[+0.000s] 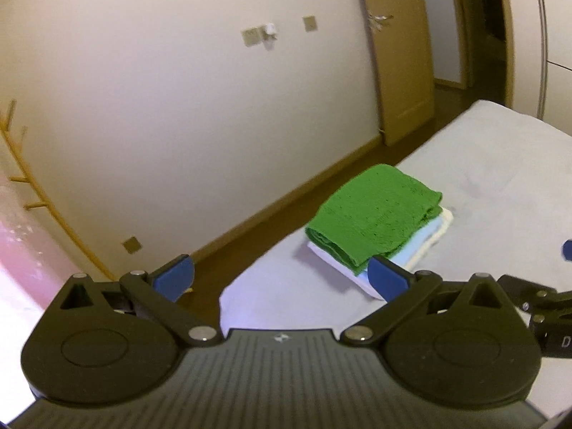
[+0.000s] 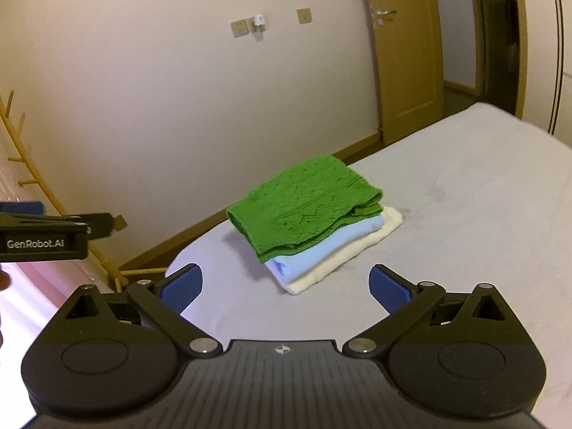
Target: Fold clothes
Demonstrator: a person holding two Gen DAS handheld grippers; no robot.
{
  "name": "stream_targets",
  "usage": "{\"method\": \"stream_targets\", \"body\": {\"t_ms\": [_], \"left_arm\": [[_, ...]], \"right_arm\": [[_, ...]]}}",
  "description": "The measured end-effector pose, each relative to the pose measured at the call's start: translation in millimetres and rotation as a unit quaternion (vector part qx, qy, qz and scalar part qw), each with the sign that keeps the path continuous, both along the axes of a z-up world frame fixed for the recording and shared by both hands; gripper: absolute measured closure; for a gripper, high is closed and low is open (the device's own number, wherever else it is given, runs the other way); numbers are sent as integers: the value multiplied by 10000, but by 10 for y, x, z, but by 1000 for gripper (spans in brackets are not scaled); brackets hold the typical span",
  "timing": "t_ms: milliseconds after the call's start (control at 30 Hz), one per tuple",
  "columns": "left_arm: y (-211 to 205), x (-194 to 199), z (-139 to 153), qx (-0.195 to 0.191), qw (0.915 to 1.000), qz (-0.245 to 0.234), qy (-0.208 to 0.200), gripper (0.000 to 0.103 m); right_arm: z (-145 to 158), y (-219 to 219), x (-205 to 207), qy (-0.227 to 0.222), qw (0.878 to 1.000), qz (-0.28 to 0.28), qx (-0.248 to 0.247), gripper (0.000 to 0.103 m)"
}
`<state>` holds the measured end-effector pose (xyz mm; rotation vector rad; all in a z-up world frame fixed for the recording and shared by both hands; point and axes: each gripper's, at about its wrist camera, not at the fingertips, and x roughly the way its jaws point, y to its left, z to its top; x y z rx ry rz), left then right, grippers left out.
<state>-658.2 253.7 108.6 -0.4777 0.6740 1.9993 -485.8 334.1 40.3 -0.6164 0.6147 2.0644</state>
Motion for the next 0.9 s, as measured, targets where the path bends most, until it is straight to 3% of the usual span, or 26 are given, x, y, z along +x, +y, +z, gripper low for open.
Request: {"method": "stream_targets", "body": {"t_ms": [133,267,467,900], "left_arm": [[-148,91,69,151,9997,23,-181,1],[-143,126,40,67,9989,125,-444,1],[-147,169,-53,12,9974,329,-638,1],[-50,289,-374,-582,9936,556,-791,1]], "right_arm": [[123,-144,76,-271,9984,-40,496,0],[205,-282,144,-418,9945,-32,960,0],[166,-209,274,-124,9987,39,498,0],[-69,35,302,-453,9983,332,-166,0]]}}
